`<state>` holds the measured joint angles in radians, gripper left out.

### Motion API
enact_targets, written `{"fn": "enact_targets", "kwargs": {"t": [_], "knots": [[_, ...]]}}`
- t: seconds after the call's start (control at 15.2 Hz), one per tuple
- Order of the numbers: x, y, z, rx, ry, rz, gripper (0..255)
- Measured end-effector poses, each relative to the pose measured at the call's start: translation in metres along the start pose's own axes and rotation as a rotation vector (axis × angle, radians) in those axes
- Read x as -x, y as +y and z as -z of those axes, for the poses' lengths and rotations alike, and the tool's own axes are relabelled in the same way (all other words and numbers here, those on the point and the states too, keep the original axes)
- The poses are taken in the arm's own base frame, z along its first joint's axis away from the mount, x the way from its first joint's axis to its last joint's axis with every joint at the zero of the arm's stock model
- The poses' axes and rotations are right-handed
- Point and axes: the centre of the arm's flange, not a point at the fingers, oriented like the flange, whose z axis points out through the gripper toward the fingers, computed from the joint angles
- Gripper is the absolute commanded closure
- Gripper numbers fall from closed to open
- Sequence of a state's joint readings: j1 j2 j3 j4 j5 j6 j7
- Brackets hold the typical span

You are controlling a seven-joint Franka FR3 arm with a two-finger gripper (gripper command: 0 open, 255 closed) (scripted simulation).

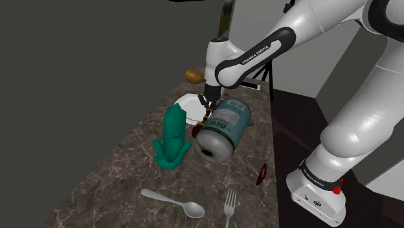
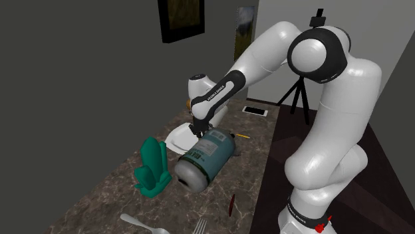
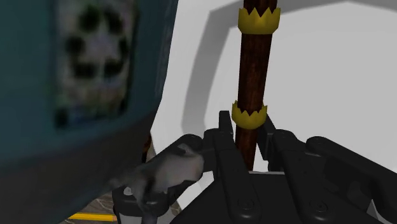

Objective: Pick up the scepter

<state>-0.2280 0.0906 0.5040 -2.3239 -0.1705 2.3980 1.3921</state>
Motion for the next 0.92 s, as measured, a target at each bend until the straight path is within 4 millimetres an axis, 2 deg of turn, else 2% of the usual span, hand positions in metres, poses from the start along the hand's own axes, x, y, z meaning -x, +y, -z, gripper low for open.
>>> {"fn": "enact_targets", "kwargs": {"t": [0.4,0.92], "knots": [[0.0,0.001,0.002,0.0,0.0,0.0,255],[-0.003,0.002,0.042,0.0,0.0,0.0,255]]}}
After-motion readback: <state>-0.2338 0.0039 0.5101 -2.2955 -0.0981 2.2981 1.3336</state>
